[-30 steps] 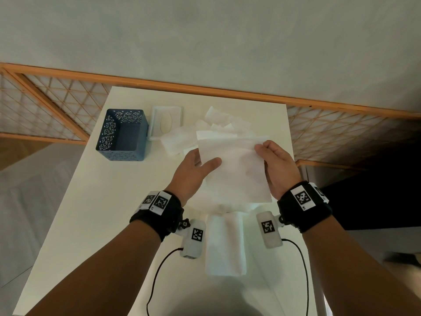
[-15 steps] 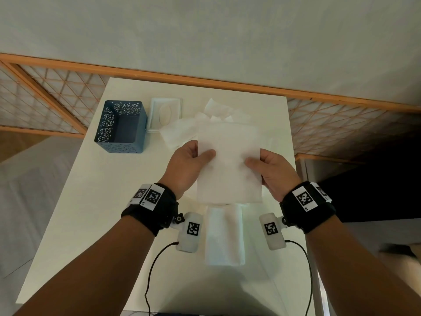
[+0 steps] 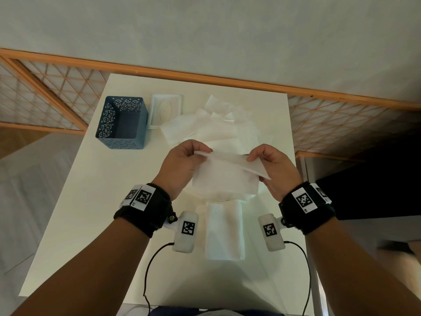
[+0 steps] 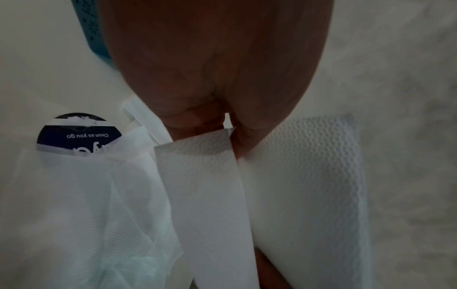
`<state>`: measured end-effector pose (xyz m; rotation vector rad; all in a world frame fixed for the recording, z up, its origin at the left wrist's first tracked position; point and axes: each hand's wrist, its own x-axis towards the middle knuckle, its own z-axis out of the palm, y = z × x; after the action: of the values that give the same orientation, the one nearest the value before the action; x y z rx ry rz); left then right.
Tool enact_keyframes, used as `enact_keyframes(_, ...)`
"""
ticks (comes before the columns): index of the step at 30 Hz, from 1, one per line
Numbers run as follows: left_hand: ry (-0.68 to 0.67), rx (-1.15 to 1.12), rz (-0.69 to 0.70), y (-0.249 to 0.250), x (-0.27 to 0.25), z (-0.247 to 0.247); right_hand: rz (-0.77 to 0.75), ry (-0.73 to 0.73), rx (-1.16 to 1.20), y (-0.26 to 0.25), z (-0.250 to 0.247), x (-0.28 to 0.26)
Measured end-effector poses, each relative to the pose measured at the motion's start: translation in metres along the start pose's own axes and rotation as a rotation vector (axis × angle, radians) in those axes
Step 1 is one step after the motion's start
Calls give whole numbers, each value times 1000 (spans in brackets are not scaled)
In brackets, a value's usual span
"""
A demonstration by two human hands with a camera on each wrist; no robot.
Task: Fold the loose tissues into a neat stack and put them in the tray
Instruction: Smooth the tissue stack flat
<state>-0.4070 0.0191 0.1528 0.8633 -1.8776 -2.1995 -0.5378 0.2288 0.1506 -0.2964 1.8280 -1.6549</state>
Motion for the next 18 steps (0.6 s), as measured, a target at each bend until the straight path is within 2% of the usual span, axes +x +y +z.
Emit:
enact_keyframes(2, 10, -100, -45, 1, -1, -1, 20, 29, -14, 1, 0, 0)
enact_keyframes(6, 69, -308, -242, 3, -1, -4, 29, 60, -79, 4, 0, -1)
enact_keyframes(8, 47, -316, -284, 1, 0, -5, 44, 87, -84, 4, 0, -3)
enact_keyframes(14, 3, -50, -125, -11, -3, -3, 113, 90, -8, 9, 2, -8)
enact_keyframes(18, 21, -28, -101, -13, -7, 0, 246, 116, 215, -4, 9, -12)
